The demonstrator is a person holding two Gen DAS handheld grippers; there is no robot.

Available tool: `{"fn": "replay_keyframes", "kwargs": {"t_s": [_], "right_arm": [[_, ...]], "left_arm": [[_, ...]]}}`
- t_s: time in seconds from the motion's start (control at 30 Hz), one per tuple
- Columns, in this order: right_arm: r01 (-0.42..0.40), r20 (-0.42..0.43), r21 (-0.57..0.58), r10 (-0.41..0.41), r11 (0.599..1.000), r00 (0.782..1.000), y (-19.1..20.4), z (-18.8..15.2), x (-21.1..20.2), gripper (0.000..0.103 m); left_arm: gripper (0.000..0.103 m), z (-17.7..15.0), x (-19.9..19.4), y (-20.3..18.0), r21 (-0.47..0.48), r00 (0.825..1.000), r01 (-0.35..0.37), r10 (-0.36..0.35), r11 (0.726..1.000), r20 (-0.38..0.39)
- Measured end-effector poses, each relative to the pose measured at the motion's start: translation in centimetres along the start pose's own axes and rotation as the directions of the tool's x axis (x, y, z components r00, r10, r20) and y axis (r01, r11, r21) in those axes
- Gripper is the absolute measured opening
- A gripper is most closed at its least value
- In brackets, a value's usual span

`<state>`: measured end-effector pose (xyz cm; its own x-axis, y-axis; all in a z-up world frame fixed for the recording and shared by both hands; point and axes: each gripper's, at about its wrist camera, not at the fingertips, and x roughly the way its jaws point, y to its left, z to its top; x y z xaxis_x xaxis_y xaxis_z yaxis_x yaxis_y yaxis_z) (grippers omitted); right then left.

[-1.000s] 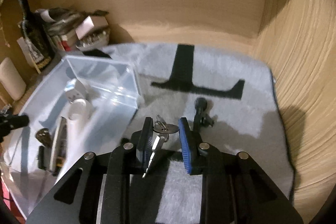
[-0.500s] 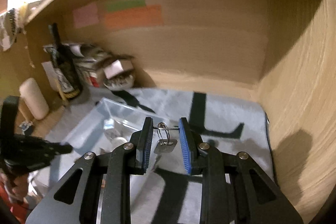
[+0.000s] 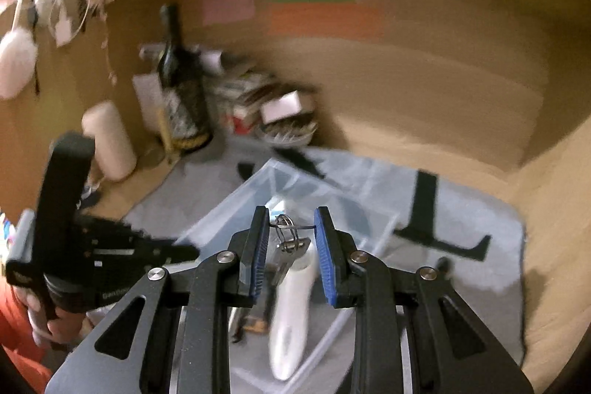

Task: Organize rigid objects
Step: 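Lower the keys into the clear box and open the right gripper, then grasp the small black knob with the right gripper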

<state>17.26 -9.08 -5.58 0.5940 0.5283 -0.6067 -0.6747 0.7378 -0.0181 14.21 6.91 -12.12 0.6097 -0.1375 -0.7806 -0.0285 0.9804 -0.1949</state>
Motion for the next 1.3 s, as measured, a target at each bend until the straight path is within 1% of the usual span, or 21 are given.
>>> {"fn": "replay_keyframes", "kwargs": {"t_s": [0.1, 0.2, 0.3, 0.67, 0.77, 0.8, 0.87, 0.97, 1.0, 1.07, 1.13, 1.3], "right_arm": [[-0.023, -0.056, -0.019, 0.022, 1.000, 0.998, 0.7, -0.8, 1.6, 0.023], [-0.053, -0.103, -0.003, 0.053, 0.999, 0.993, 0.8, -1.6, 2.9, 0.023], [-0.057, -0.148, -0.008, 0.055, 0.998, 0.988, 1.0, -2.5, 3.8, 0.023], [-0.074, -0.246, 0.023, 0.078, 0.997, 0.966, 0.5, -4.2, 4.4, 0.024], [-0.075, -0.243, 0.015, 0.077, 0.997, 0.967, 0.7, -4.3, 4.2, 0.025], [-0.073, -0.242, 0.011, 0.074, 0.997, 0.967, 0.7, -4.3, 4.0, 0.027], [-0.065, -0.228, 0.011, 0.066, 0.998, 0.971, 0.7, -4.1, 3.5, 0.036], [-0.042, -0.189, 0.005, 0.042, 0.999, 0.981, 0.4, -3.3, 2.6, 0.037], [-0.023, -0.166, 0.014, 0.025, 1.000, 0.986, 0.0, -2.9, 2.1, 0.038], [0.011, -0.129, 0.053, -0.004, 0.999, 0.992, -1.1, -2.0, 1.3, 0.048], [0.053, -0.088, 0.107, -0.044, 0.993, 0.995, -2.8, -1.2, 0.4, 0.051], [0.152, -0.045, 0.199, -0.146, 0.968, 0.988, -7.1, -0.2, -1.1, 0.052]], "left_arm": [[0.006, 0.0, 0.1, 0.0, 0.000, 1.000, 0.001, -0.001, 1.000, 0.001], [0.006, 0.0, 0.1, -0.1, 0.000, 1.000, 0.002, -0.002, 1.000, 0.001], [0.006, 0.0, 0.1, -0.1, 0.000, 1.000, 0.001, -0.001, 1.000, 0.001], [0.006, 0.0, 0.1, -0.1, -0.001, 1.000, 0.001, -0.001, 1.000, 0.002], [0.006, 0.0, 0.1, 0.0, -0.001, 1.000, 0.001, -0.001, 1.000, 0.003], [0.006, 0.0, 0.1, -0.1, 0.001, 1.000, -0.001, 0.001, 1.000, 0.003], [0.006, 0.1, 0.1, -0.1, 0.005, 1.000, -0.004, 0.004, 1.000, 0.001], [0.006, 0.1, 0.1, -0.2, 0.006, 1.000, -0.005, 0.005, 1.000, -0.001], [0.006, 0.1, 0.1, -0.2, 0.006, 1.000, -0.006, 0.006, 1.000, 0.000], [0.006, 0.1, 0.0, -0.2, 0.002, 1.000, -0.006, 0.006, 1.000, 0.000], [0.006, 0.1, 0.0, -0.1, -0.002, 1.000, -0.004, 0.004, 1.000, 0.000], [0.006, 0.1, 0.0, -0.1, -0.003, 1.000, -0.004, 0.004, 1.000, 0.000]]}}
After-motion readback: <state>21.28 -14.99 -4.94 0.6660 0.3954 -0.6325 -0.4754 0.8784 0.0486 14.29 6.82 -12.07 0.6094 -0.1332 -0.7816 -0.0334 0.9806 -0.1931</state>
